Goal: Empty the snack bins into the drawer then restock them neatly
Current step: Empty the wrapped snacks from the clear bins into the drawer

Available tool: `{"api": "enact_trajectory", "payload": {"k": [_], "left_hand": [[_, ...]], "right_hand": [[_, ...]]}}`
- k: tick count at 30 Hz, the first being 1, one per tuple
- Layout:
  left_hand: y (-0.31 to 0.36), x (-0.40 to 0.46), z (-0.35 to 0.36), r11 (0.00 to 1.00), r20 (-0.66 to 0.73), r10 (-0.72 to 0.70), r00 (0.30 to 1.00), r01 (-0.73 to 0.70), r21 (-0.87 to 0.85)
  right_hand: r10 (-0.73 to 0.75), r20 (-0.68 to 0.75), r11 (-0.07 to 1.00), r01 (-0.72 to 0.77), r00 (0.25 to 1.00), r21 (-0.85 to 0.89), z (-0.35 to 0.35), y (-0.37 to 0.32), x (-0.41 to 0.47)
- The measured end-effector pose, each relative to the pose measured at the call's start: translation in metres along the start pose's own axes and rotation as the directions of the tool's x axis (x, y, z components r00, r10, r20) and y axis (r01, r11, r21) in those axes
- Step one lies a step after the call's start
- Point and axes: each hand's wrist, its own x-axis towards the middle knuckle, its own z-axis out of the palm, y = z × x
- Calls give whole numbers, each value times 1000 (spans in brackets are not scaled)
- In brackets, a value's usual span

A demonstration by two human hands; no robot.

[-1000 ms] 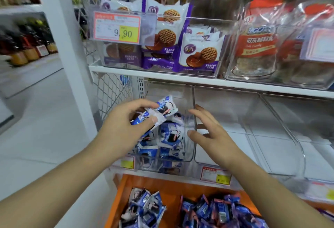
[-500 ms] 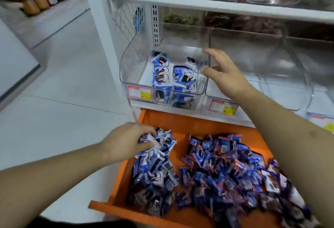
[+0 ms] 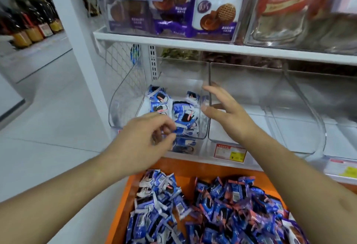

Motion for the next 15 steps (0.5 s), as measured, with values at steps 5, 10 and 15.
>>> {"api": "enact_trajectory", "payload": {"k": [5, 10, 15], "left_hand": [[-18, 101, 9, 984, 95, -144, 985, 152, -90], [-67, 156, 47, 961, 454, -261, 852, 186, 204], [-74, 167, 53, 961, 524, -273, 807, 204, 185]], "right_hand": [[2, 9, 1000, -2, 1000, 32, -2, -3, -1], [-9, 12, 998, 8, 1000, 56, -4, -1, 2], [-10, 26, 1000, 10, 1000, 16, -5, 2, 6]]}}
